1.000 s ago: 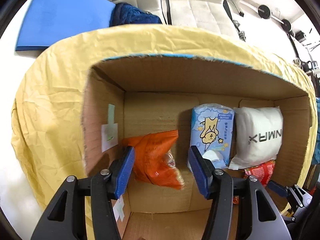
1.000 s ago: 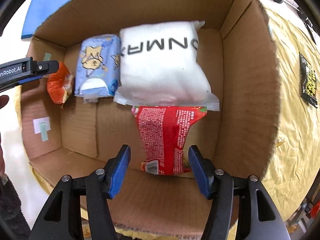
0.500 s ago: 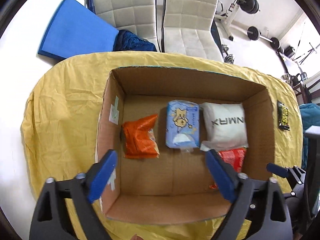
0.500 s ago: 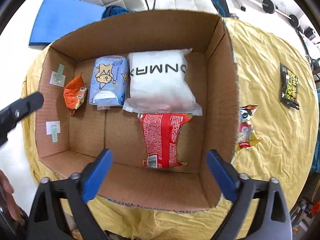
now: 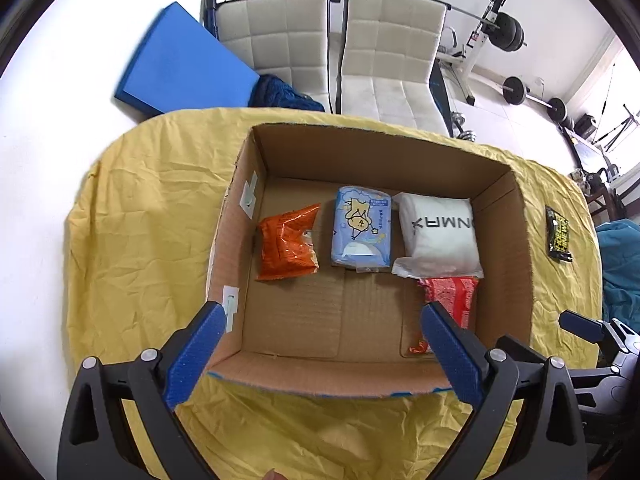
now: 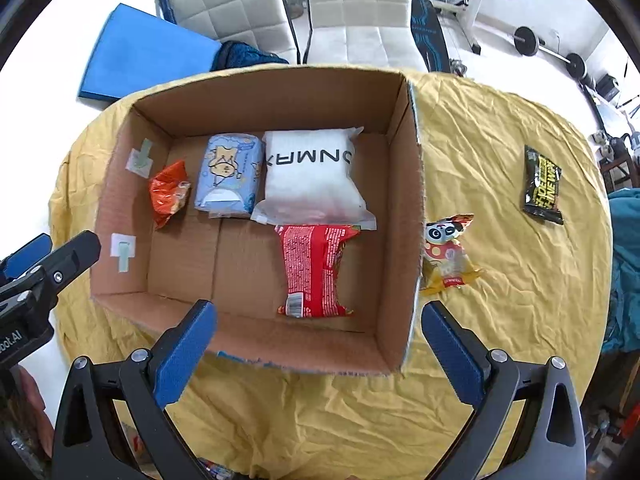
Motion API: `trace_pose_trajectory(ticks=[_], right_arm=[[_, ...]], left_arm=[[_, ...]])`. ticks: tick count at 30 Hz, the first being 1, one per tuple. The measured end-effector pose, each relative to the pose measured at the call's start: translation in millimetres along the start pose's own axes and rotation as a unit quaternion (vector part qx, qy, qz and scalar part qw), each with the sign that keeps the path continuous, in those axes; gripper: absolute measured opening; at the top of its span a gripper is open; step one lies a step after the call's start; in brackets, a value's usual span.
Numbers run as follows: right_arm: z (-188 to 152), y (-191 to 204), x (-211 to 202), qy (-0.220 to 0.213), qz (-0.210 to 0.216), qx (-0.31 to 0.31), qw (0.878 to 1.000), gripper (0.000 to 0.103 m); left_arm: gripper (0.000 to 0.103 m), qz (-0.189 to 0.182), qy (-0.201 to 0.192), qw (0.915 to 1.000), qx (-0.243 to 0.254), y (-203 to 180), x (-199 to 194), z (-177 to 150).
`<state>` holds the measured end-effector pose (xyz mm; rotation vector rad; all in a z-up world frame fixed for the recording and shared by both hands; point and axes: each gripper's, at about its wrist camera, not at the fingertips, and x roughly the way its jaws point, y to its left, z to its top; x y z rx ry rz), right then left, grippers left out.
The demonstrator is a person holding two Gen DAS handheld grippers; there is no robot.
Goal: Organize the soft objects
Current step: 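Open both tools to release the bags and lift them out of the box, then grasp the panda candy bag with the left tool while the right tool reaches the black wipe pack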
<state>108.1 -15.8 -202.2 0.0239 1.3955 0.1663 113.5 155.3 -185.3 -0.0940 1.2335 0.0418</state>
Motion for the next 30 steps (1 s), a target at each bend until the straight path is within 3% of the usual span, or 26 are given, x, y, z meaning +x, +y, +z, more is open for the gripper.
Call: trace_pose_trajectory(ticks=[22,30], right_arm=[[-43.3,-24.4,-102.8,-0.059,0.048,-0.018,0.997,0.103],[-42.2,-70.6,-114.6,-0.06,0.077,0.001,0.995,0.103]], left_arm=[[0.1,0.003,-0.049,0.9988,0.002,-42.4,-90.3,-31.9],[0.101,-0.005,-0.059,0.9982,0.007,-83.8,-103.2,-22.7]])
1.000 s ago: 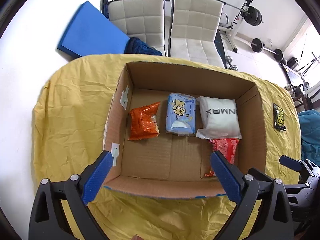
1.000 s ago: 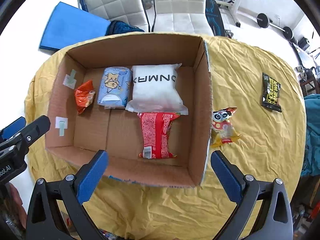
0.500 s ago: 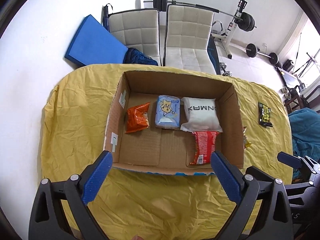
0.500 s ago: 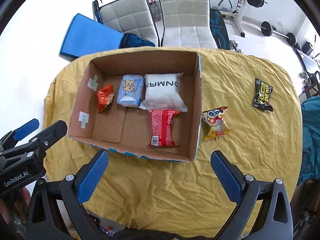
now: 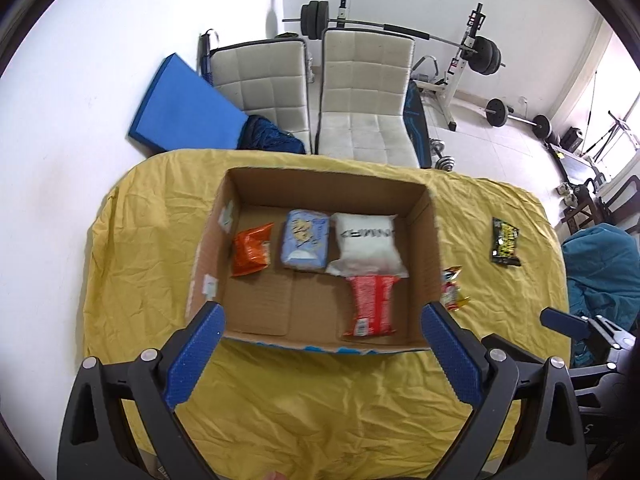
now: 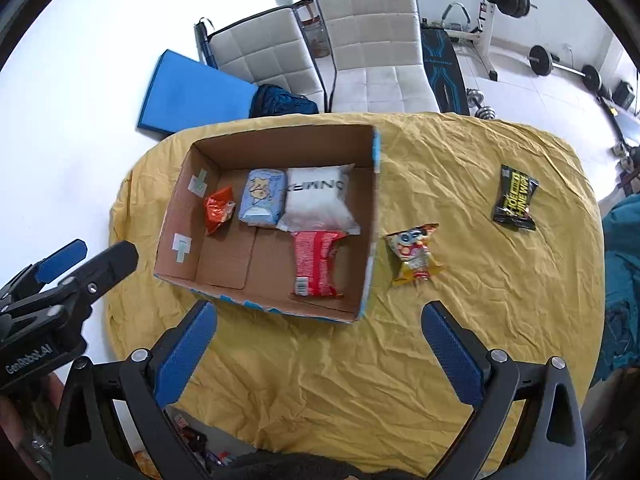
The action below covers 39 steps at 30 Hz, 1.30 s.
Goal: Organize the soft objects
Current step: 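Grasp the panda candy bag with the left tool while the right tool reaches the black wipe pack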
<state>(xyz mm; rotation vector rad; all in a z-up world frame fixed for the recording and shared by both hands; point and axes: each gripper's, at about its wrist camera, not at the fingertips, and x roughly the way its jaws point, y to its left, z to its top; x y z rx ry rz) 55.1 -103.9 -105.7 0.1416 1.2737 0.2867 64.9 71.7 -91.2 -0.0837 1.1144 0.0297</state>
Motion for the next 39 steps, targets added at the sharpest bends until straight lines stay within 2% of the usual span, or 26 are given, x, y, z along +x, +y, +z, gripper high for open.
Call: trace_pose_trajectory(ticks=[3,8,10,12,15,18,20,23,27,32,33,35,37,39], right_arm=[[0.7,-31.8,-5.2,0.0,-0.002,0.018,1.0,0.103],[-1.8,-125.1,-10.1,0.0,-0.033,0.07,0.997,0.103],[-1.6,-164.5,-5.2,0.005,-0.051,0.088,0.995,0.103],[-2.3,-204.2,3.7,0.015,-0.065,0.107,0.992,0.103],[-2.2,-254.4,19.6,0.035,-0.066,0.129,0.989,0.103],[-4.1,-293.5,32.6,0.046,-0.07,0.143,0.986,0.103],[-7.3,-314.5,42.0,0.053,-0.071,0.15,0.985,0.103],[-12.3,-336.5,57.8,0.068,-0.064,0.162,0.982,0.103],[-15.7,-349.5,68.6,0.08,-0.056,0.162,0.982,0.103],[-10.5,-359.7,83.4,0.087,-0.05,0.163,0.982,0.103],[-7.9,-361.5,86.2,0.086,-0.051,0.163,0.981,0.103],[-2.0,-363.7,90.4,0.087,-0.052,0.164,0.981,0.103],[5.1,-365.7,96.0,0.085,-0.053,0.164,0.981,0.103],[12.2,-368.0,101.6,0.085,-0.052,0.167,0.981,0.103]], left_arm=[[0.101,-0.008,0.0,0.9999,0.008,-26.3,1.8,7.4],[0.101,-0.028,0.016,0.9991,0.029,-94.0,23.7,24.5],[0.101,-0.034,0.035,0.998,0.041,-122.3,42.7,31.1],[0.101,-0.034,0.073,0.9948,0.063,-157.1,75.4,38.0],[0.101,-0.034,0.149,0.9828,0.103,-199.4,130.6,41.5],[0.1,-0.026,0.209,0.9723,0.101,-222.3,180.6,43.4],[0.1,-0.032,0.234,0.9673,0.093,-231.6,207.4,44.7],[0.1,-0.004,0.28,0.9546,0.101,-244.1,250.0,42.0],[0.099,0.046,0.322,0.9389,0.113,-246.6,293.2,34.3],[0.083,0.086,0.351,0.9231,0.132,-252.0,328.9,23.1],[0.074,0.09,0.354,0.9196,0.144,-256.2,335.1,19.8],[0.069,0.1,0.36,0.9151,0.151,-259.5,342.6,14.1],[0.048,0.105,0.345,0.9187,0.16,-263.6,342.2,13.0],[0.041,0.1,0.324,0.9283,0.153,-267.3,337.2,17.4]])
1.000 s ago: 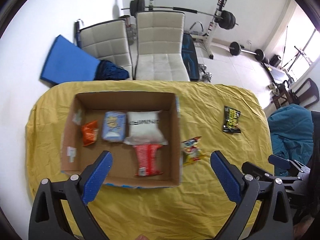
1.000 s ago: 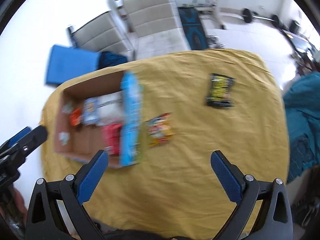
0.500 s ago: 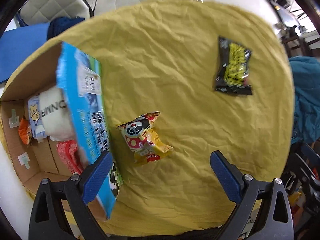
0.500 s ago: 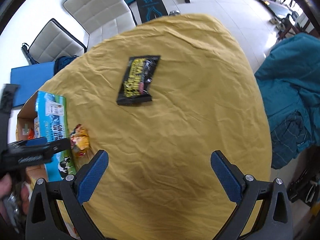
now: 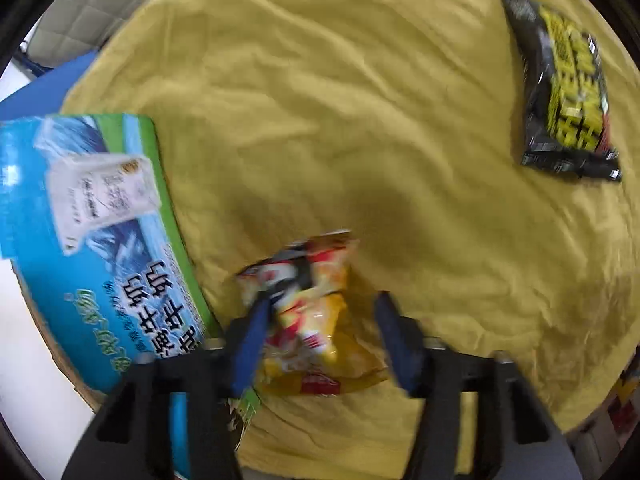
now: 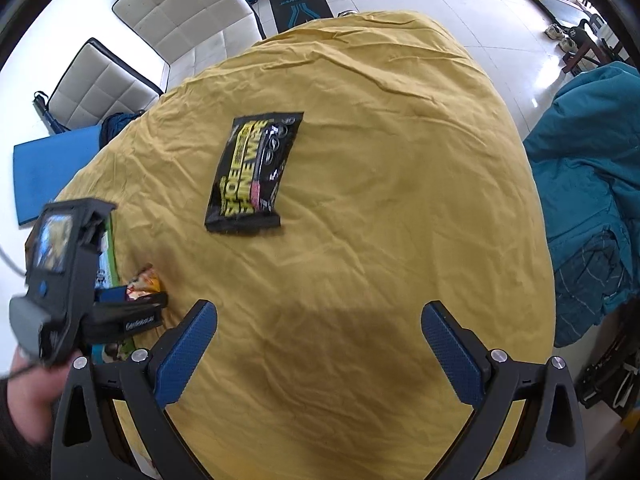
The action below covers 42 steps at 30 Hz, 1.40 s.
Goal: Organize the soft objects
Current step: 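Grasp the panda candy bag with the left tool while the right tool reaches the black wipe pack, then lift the panda bag with the left tool while the right tool grasps the black wipe pack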
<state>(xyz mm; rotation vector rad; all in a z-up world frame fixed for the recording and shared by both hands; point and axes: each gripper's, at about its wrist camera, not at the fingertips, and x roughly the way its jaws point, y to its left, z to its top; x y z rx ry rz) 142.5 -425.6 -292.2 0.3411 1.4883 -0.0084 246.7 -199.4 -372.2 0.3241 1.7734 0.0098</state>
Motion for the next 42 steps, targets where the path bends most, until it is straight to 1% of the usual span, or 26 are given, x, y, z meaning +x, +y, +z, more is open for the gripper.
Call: trace_pose_trajectory(ticks=[1,2,4,8,11,13,15,18,19,20,22,23,24,25,26,27,30,33,35,38,39,40,41,42], right_arm=[[5.4,1.2,3.5,0.002,0.002,0.002,1.0,0.103],[13.1,3.0,10.4,0.004,0.005,0.008,1.0,0.103],[25.6,6.3,21.4,0.008,0.009,0.019,1.0,0.103],[55.8,16.8,55.4,0.031,0.037,0.052,0.997,0.103],[72.9,26.2,80.8,0.052,0.042,0.068,0.995,0.102],[80.4,33.1,91.7,0.057,0.046,0.07,0.995,0.101],[87.2,46.3,102.6,0.066,0.043,0.06,0.995,0.098],[93.1,66.0,113.8,0.071,0.032,0.04,0.996,0.098],[92.8,70.4,116.3,0.072,0.023,0.033,0.997,0.098],[93.6,77.5,119.7,0.076,0.005,0.021,0.997,0.098],[93.4,88.3,121.8,0.081,-0.021,-0.004,0.996,0.094],[91.8,94.3,122.9,0.083,-0.044,-0.024,0.995,0.087],[90.0,97.9,122.8,0.082,-0.062,-0.036,0.994,0.077],[87.7,100.9,121.7,0.079,-0.083,-0.05,0.992,0.072],[85.1,101.7,120.1,0.075,-0.094,-0.061,0.991,0.062],[82.5,101.5,119.0,0.073,-0.096,-0.068,0.99,0.059],[68.5,89.7,114.5,0.08,-0.1,-0.078,0.989,0.057],[52.2,77.6,110.4,0.089,-0.104,-0.08,0.987,0.056],[43.3,69.4,106.6,0.092,-0.103,-0.081,0.987,0.056],[36.4,61.0,102.9,0.097,-0.089,-0.074,0.989,0.056],[36.2,59.8,102.7,0.097,-0.087,-0.072,0.989,0.056],[34.1,58.4,102.1,0.097,-0.087,-0.071,0.989,0.056],[33.7,58.0,101.7,0.097,-0.086,-0.07,0.989,0.056],[36.1,58.8,102.3,0.096,-0.086,-0.07,0.989,0.056]], left_arm=[[0.034,-0.014,-0.008,0.9998,-0.006,1.0,-4.2,1.3],[0.032,-0.031,-0.02,0.9992,-0.016,2.8,-10.4,3.9],[0.032,-0.06,-0.032,0.9973,-0.027,5.0,-19.1,12.3],[0.032,-0.101,-0.04,0.9927,-0.051,12.5,-27.0,30.2],[0.04,-0.134,-0.035,0.9872,-0.078,29.6,-29.0,33.7],[0.049,-0.141,-0.03,0.9855,-0.089,43.8,-28.8,33.9],[0.053,-0.136,-0.028,0.986,-0.092,52.3,-26.9,33.4],[0.058,-0.13,-0.012,0.9879,-0.083,62.5,-19.7,34.6],[0.058,-0.132,-0.004,0.9882,-0.078,69.9,-15.1,33.5],[0.058,-0.132,0.006,0.9885,-0.073,70.8,-11.2,32.8],[0.058,-0.132,0.019,0.9888,-0.067,72.4,-3.1,29.5],[0.059,-0.13,0.024,0.9894,-0.061,72.4,-0.3,27.7],[0.059,-0.127,0.027,0.99,-0.055,73.3,3.4,26.5],[0.06,-0.123,0.033,0.9907,-0.048,72.1,8.5,23.4],[0.062,-0.119,0.037,0.9913,-0.04,69.8,12.1,22.4],[0.066,-0.116,0.04,0.9918,-0.034,65.3,15.5,21.8],[0.066,-0.1,0.055,0.9933,-0.02,54.3,26.1,14.2],[0.066,-0.099,0.066,0.9928,-0.016,55.6,39.2,9.6],[0.066,-0.1,0.069,0.9924,-0.018,53.5,41.9,12.4],[0.066,-0.105,0.051,0.9927,-0.031,55.7,46.2,5.8],[0.066,-0.109,0.046,0.9923,-0.037,59.1,47.3,1.7],[0.065,-0.115,0.039,0.9916,-0.043,70.5,44.6,-2.7],[0.063,-0.12,0.033,0.991,-0.05,71.6,45.0,-4.4],[0.058,-0.122,0.029,0.9907,-0.053,72.2,45.0,-5.1]])
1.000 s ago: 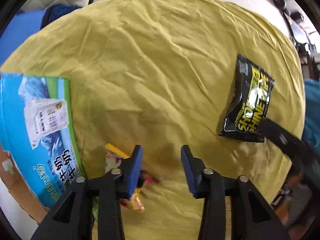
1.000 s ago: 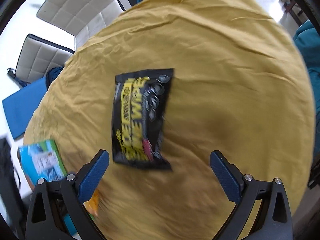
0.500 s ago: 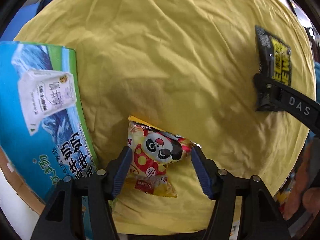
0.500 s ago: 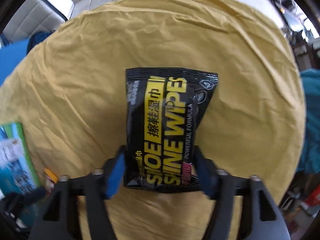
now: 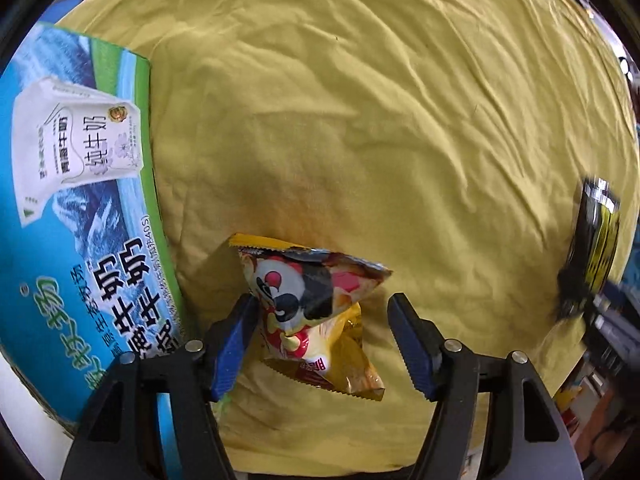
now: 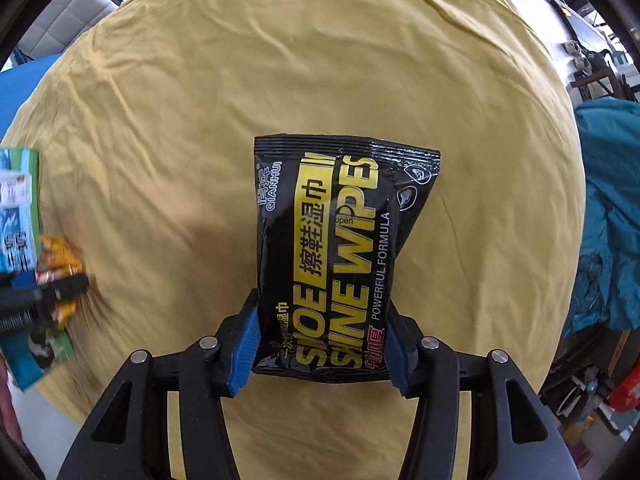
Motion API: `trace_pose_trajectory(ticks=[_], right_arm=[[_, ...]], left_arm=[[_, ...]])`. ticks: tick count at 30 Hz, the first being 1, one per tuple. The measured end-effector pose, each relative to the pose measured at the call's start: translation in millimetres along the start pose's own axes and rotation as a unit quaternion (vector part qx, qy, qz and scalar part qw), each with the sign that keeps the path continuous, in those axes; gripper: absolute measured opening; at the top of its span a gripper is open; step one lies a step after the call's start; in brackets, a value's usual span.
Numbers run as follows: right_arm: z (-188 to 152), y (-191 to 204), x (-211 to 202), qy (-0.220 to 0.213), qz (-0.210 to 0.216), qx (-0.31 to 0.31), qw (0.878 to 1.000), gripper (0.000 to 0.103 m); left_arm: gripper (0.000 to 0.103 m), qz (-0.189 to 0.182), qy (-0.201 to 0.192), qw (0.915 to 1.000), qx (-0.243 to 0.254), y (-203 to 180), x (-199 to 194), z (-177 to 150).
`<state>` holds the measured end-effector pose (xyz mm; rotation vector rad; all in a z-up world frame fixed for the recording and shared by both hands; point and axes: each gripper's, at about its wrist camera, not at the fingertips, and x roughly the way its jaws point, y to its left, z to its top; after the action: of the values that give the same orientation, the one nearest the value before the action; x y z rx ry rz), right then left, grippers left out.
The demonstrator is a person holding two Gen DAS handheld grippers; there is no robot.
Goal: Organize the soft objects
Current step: 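Lift the panda bag with the left tool while the right tool grasps the black wipe pack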
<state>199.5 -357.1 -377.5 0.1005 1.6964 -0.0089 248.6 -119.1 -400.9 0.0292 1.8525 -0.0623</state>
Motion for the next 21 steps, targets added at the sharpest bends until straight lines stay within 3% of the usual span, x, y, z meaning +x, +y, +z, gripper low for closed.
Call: trace_pose_trajectory(ticks=[2,7,9,12,14,15,18,21], right_arm=[[2.0,2.0,-0.1,0.001,0.002,0.0,1.0,0.056],[-6.4,1.0,0.6,0.001,0.007,-0.002,1.0,0.056],[-4.3,3.4,0.0,0.001,0.009,0.002,1.0,0.056],[2.3,0.9,-2.7,-0.001,0.018,0.012,1.0,0.056],[1.5,-7.0,-3.1,0.0,0.026,0.023,0.999,0.056],[12.7,-10.2,-1.5,-0.001,0.028,0.027,0.999,0.056],[18.5,-24.0,-0.2,0.001,0.029,0.035,0.999,0.058],[16.2,-37.4,4.0,0.0,0.027,0.044,0.999,0.059]], left_arm=[[0.052,-0.008,-0.007,0.9999,-0.003,9.0,-3.5,-7.6],[0.052,-0.059,-0.019,0.998,0.008,-4.6,4.0,-44.1],[0.054,-0.06,-0.023,0.9979,0.006,-7.4,5.4,-51.9],[0.056,-0.085,-0.029,0.9956,-0.027,-1.3,-4.5,-54.1],[0.062,-0.117,-0.028,0.9913,-0.054,16.9,-4.9,-57.4],[0.066,-0.12,-0.028,0.9904,-0.062,23.3,-2.7,-59.9],[0.066,-0.097,-0.029,0.9928,-0.064,35.7,9.9,-64.6],[0.066,-0.098,-0.034,0.9924,-0.066,34.9,20.3,-64.2]])
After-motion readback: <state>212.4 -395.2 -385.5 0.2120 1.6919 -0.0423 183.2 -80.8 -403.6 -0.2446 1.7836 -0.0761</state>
